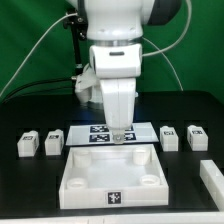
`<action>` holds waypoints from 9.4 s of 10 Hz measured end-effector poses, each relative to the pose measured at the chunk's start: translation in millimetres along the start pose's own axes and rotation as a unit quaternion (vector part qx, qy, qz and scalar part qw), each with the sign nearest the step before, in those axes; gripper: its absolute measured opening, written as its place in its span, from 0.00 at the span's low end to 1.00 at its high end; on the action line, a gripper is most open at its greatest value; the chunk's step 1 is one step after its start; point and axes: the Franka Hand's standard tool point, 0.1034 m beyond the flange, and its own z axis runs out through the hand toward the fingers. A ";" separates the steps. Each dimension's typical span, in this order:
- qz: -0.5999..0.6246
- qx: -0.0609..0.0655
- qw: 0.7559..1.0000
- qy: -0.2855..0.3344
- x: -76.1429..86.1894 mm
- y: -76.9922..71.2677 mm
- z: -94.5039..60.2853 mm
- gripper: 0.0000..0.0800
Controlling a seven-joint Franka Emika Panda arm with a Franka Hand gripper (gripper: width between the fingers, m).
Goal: Assemble one leg
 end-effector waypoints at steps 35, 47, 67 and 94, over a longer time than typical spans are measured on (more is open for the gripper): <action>0.044 -0.010 0.998 0.032 59.3 42.5 42.8 0.60; 0.163 -0.023 0.986 0.028 86.6 31.5 -2.4 0.81; 0.716 0.264 0.615 -0.199 180.0 -28.2 16.7 0.81; 0.656 0.309 0.644 -0.245 175.4 -26.0 0.3 0.36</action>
Offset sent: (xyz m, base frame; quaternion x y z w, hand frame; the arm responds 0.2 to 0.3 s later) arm -0.0105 -0.0032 -0.0427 -0.0138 0.0231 -0.0155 0.9995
